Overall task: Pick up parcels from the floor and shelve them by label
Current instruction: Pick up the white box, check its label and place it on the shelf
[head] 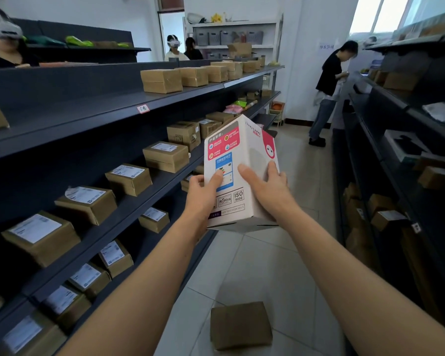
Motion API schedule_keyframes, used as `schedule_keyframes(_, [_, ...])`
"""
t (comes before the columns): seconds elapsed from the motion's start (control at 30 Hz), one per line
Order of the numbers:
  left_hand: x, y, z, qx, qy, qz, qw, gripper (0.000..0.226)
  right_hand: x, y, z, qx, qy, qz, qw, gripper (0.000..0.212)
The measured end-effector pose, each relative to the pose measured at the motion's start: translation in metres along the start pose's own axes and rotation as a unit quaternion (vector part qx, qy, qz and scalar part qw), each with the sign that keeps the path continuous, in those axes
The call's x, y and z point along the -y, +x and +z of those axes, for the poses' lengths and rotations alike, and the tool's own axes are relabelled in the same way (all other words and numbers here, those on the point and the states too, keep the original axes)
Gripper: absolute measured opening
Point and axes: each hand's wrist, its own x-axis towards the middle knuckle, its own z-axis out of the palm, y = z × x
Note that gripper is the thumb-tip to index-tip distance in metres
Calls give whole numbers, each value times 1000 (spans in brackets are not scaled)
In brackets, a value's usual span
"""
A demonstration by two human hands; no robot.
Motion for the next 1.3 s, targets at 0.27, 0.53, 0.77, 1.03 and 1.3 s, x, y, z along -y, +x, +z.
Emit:
schedule_keyframes(0.27, [5,3,-3,-38,12,46,998,30,-5,-3,9,40,44,-18,998,108])
schedule_keyframes(0.53, [7,7,-10,-52,35,71,996,23,-2,7,-1,103,110,-32,988,34])
schedule_keyframes(0.77, [-3,8,-13,-43,12,85,995,17,-1,7,-4,77,153,-38,984,32])
schedule_keyframes(1.03, [-2,8,-19,73,-55,-23,996,46,7,6,5,33,87,-99,991,27])
schedule_keyframes(1.3, [4,10,-15,79,5,-62,995,68,-2,10,10,-28,-2,-104,994,44])
